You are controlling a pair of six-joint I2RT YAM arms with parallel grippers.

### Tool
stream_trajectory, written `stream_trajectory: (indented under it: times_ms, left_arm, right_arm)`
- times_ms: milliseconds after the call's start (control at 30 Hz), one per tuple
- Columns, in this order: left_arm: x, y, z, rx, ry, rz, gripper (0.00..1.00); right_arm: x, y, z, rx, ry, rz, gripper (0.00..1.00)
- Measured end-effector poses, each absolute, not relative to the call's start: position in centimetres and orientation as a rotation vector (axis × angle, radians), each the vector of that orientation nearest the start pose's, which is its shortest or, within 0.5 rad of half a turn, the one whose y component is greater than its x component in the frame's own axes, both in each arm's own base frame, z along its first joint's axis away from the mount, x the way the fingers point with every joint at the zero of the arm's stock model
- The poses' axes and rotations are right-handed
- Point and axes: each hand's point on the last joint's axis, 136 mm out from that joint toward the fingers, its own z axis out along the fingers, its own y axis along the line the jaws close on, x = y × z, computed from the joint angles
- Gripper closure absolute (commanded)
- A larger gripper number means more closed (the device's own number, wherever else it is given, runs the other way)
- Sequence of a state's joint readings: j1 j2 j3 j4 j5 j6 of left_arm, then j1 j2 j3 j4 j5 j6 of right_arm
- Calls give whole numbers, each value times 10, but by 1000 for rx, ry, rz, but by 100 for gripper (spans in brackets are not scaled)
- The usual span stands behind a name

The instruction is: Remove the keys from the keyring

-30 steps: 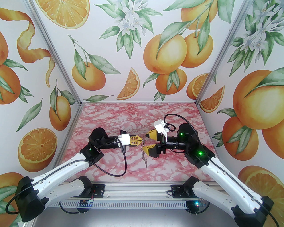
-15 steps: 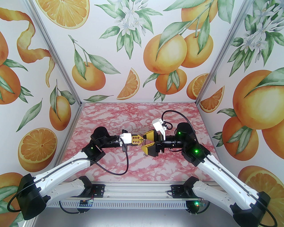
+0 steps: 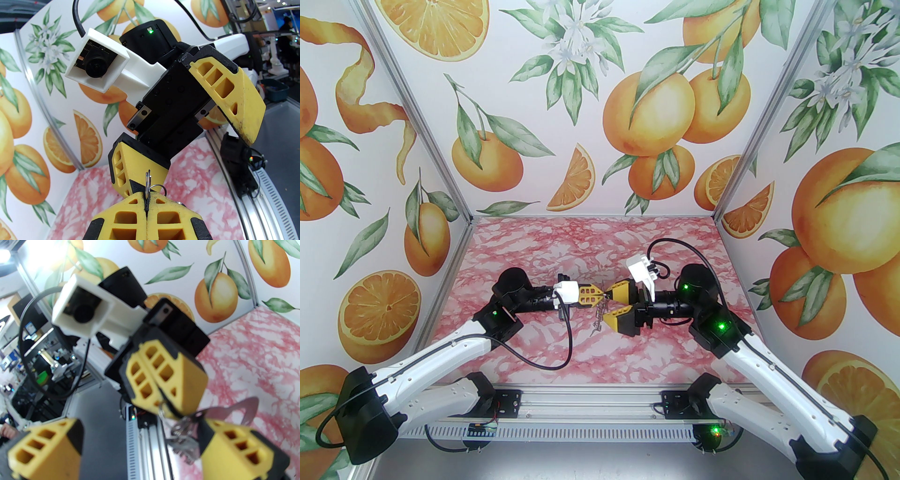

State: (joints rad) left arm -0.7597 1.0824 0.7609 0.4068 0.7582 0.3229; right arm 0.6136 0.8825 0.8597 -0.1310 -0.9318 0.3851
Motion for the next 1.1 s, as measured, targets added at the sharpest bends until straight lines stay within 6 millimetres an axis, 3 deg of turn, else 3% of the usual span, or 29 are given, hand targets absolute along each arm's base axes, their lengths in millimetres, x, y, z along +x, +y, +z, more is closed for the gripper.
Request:
stream_trajectory:
  times_ms: [167,733,1100]
  left_arm:
    - [169,-324,343,1285,917,-905,100]
    - [169,-324,347,1282,904,-902,100]
    - [167,-324,350,1288,892,-909,100]
  right_arm:
    - [143,270,344,-949,1675,1509,26]
    - [135,265,355,-920,1652,1551,33]
    - [136,261,355,-915,1651,1500,24]
